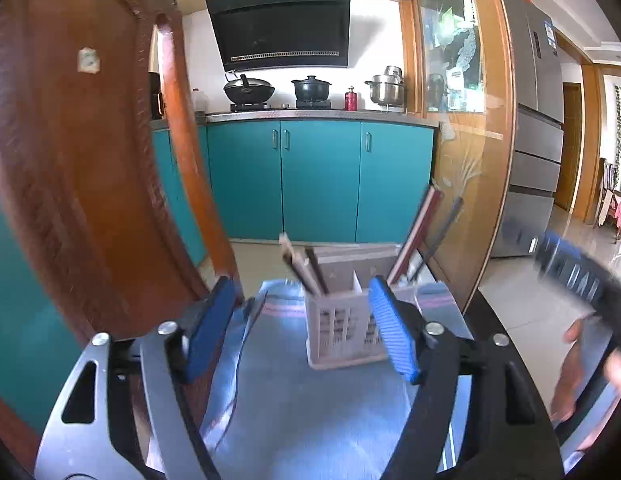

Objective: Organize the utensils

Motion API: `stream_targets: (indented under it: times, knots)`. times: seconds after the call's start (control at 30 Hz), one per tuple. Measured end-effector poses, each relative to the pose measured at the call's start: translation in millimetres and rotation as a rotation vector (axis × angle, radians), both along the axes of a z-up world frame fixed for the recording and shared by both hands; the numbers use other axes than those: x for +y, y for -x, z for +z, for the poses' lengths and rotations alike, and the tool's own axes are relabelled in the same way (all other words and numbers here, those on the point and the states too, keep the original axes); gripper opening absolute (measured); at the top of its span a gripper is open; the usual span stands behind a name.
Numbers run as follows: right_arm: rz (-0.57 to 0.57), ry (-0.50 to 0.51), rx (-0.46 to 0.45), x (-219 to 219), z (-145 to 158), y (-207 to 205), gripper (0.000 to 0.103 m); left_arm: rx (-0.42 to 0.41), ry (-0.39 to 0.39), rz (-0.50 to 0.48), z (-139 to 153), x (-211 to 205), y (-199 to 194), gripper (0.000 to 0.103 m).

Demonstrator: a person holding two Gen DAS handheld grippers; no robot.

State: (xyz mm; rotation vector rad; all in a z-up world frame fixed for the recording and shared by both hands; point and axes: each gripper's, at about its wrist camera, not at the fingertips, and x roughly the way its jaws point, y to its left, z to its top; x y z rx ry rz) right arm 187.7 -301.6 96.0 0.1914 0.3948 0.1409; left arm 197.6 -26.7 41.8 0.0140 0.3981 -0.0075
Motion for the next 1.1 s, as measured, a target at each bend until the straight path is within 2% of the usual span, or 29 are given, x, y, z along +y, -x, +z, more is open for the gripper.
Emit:
stream_targets:
  times: [0.1, 0.17, 0.2, 0.27, 0.33, 0.4, 0.63, 0.93, 1.1]
  knots:
    - [-0.009, 0.087, 0.061, 5, -35, 33, 0.089, 0.009, -0.008, 0.008, -18, 2, 32, 0.085]
    - [0.007, 0.097, 0.116, 11, -47, 52, 0.089, 0.032, -0.01, 0.005, -31, 2, 51, 0.088]
    - [0.023, 0.095, 0.135, 15, -51, 64, 0.093, 0.043, -0.011, -0.001, -36, 1, 59, 0.089]
    - [0.071, 0.112, 0.131, 27, -56, 95, 0.098, 0.066, -0.014, -0.015, -48, 1, 82, 0.092]
    - [0.095, 0.18, 0.124, 41, -59, 118, 0.1, 0.076, -0.042, -0.02, -57, 0, 107, 0.095]
    - [0.099, 0.274, 0.119, 53, -59, 139, 0.1, 0.076, -0.064, -0.014, -61, 3, 125, 0.099]
    - [0.031, 0.332, 0.086, 62, -38, 166, 0.1, 0.017, -0.113, 0.044, -49, 21, 161, 0.099]
    - [0.004, 0.344, 0.024, 60, -15, 200, 0.1, 0.02, -0.068, 0.037, -45, 35, 181, 0.099]
    - [-0.002, 0.33, 0.001, 58, -10, 213, 0.1, -0.006, -0.078, 0.031, -39, 35, 189, 0.099]
